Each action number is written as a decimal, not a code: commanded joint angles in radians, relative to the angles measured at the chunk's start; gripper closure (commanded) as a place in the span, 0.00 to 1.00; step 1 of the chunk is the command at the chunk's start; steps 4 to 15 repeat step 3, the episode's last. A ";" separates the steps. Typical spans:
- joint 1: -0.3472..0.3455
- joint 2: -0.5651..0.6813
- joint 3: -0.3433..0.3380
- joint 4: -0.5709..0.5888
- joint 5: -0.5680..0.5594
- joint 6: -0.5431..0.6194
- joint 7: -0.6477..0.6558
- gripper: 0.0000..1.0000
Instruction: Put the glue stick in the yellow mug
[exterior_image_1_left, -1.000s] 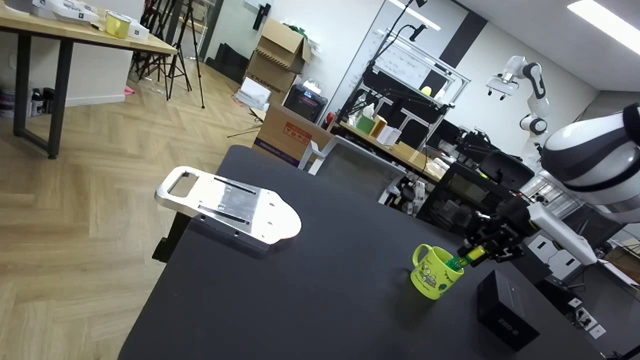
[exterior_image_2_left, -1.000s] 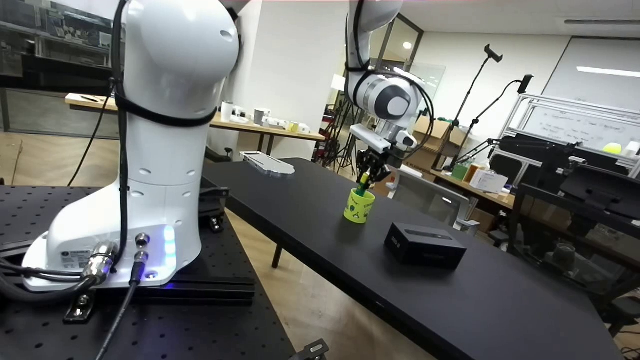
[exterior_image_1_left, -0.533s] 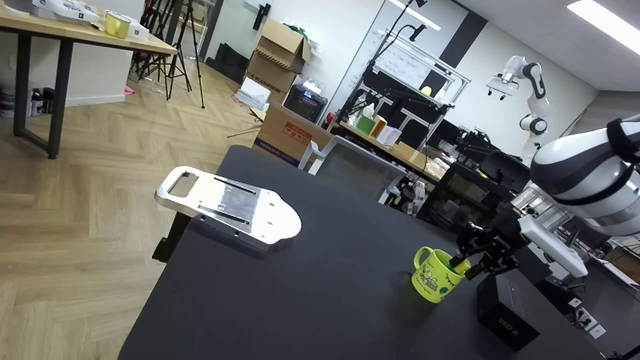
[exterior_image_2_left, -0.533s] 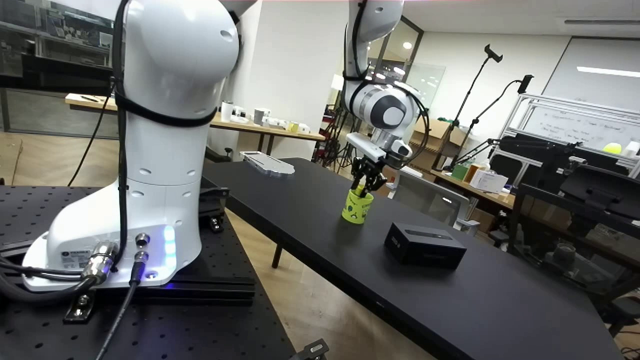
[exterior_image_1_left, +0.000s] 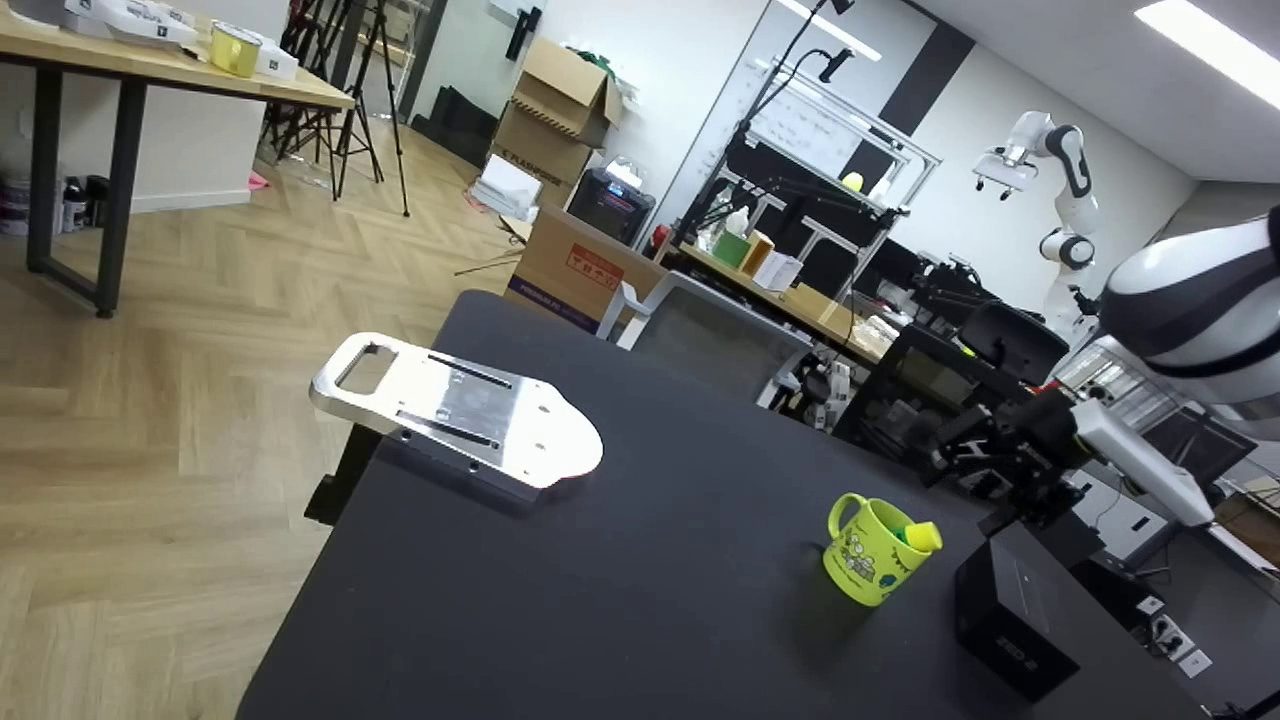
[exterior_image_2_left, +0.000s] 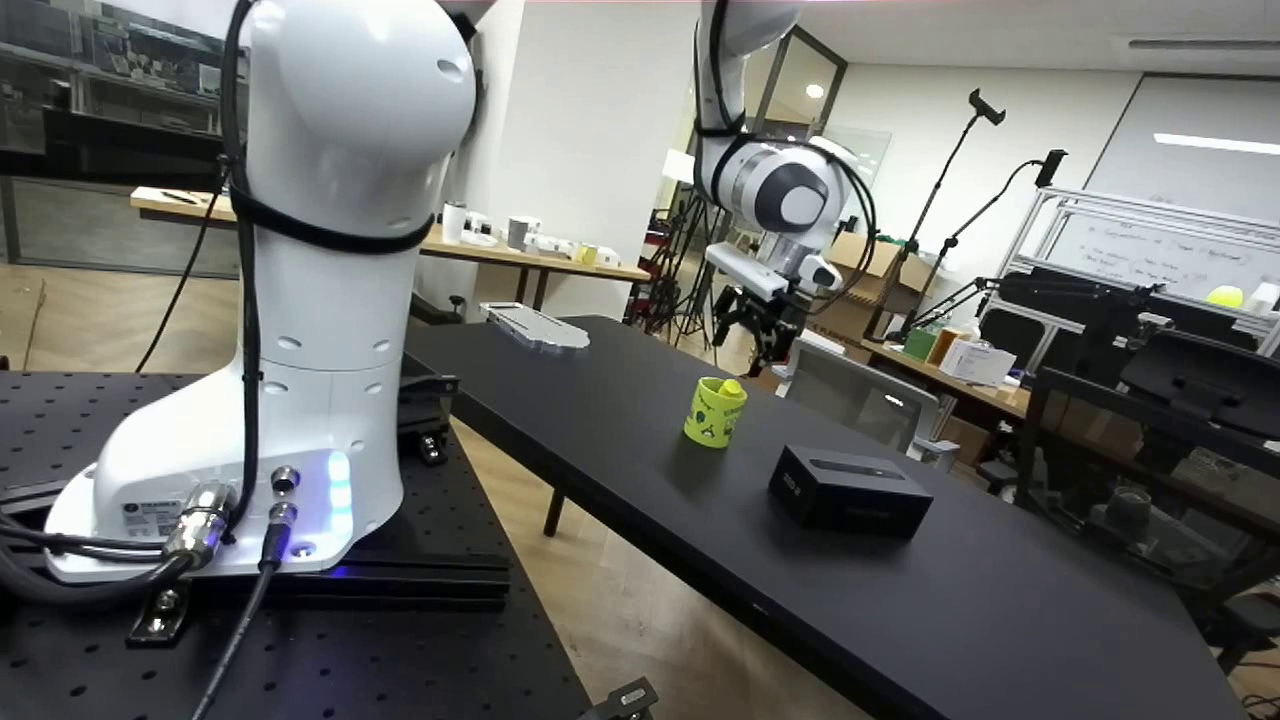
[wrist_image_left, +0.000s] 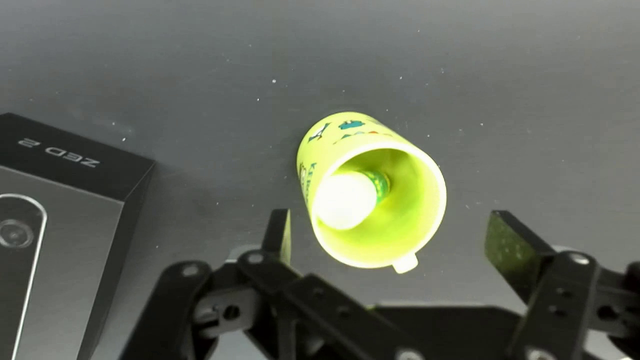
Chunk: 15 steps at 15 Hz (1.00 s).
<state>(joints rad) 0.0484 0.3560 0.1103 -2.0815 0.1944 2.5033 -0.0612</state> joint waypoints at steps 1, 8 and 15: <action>-0.026 -0.139 -0.004 -0.038 -0.004 -0.152 -0.027 0.00; -0.013 -0.088 -0.007 -0.004 0.000 -0.122 -0.016 0.00; -0.013 -0.088 -0.007 -0.004 0.000 -0.122 -0.016 0.00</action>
